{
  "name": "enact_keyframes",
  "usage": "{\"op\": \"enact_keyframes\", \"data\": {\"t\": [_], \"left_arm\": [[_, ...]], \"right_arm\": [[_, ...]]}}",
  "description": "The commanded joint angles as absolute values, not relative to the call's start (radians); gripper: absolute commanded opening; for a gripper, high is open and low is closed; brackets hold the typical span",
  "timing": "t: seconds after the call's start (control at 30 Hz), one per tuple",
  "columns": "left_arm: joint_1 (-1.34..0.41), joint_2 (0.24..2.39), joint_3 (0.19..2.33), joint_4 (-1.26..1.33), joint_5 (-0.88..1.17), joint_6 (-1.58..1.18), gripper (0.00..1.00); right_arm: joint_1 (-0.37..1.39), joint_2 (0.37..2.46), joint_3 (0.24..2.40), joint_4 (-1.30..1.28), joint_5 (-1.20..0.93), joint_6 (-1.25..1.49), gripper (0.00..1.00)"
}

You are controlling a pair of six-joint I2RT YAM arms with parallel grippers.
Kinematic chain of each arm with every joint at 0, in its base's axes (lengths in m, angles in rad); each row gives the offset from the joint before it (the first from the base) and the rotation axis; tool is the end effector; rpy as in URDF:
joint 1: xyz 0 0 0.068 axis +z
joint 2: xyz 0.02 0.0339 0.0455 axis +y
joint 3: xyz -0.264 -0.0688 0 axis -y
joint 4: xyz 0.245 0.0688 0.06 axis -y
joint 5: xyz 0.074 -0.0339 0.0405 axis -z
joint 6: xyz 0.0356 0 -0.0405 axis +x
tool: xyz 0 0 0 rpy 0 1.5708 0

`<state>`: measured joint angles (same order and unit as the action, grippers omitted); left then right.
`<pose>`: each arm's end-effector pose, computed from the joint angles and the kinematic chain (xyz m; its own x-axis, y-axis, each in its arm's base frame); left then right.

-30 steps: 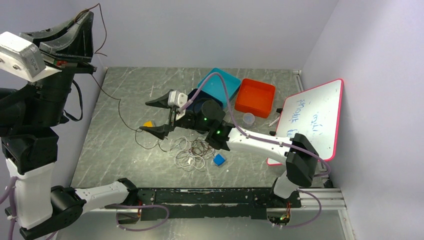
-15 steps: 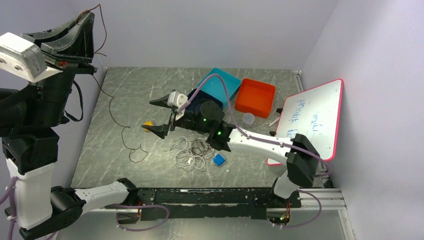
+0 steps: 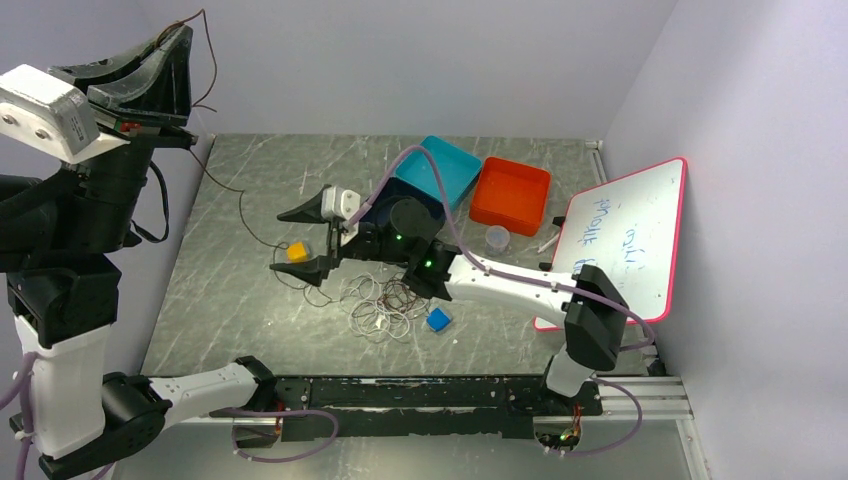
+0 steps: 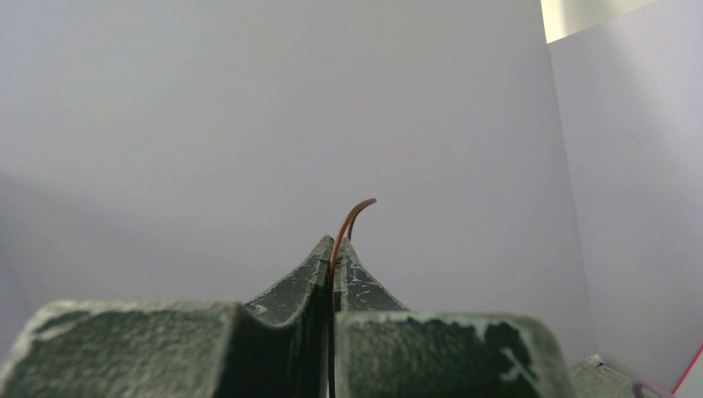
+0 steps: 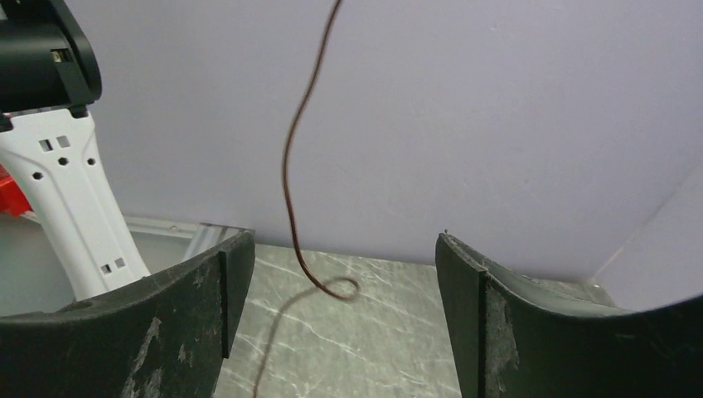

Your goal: Untangle the cables

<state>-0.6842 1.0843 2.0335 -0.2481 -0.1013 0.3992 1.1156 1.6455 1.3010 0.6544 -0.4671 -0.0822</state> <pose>0.0597 -0.0440 0.6516 0.6817 -0.0570 -0.7294 0.3299 0.9138 0.2369 0.1576 0.3585 0.3828 0.2149 0.2724 -0.9379 -0.9761 0.0298 -0.2151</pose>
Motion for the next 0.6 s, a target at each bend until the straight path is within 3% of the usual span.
{"op": "enact_keyframes", "data": {"t": [0.0,0.13,0.47,0.57], "left_arm": [[-0.680,1.078,2.030,-0.219,-0.092,0.387,0.07],[-0.681,1.080,2.028,-0.216,-0.086,0.382,0.07],[-0.680,1.073,2.010,-0.224,-0.099,0.372,0.07],[-0.681,1.052,1.952,-0.217,-0.135,0.343,0.07]], "right_arm": [[1.128,1.681,1.352,0.673,-0.492,-0.057,0.82],[1.129,1.709,1.389,0.633,-0.476,-0.073,0.68],[1.128,1.639,1.289,0.663,-0.310,-0.066,0.03],[1.127,1.580,1.243,0.638,-0.198,-0.077,0.00]]}}
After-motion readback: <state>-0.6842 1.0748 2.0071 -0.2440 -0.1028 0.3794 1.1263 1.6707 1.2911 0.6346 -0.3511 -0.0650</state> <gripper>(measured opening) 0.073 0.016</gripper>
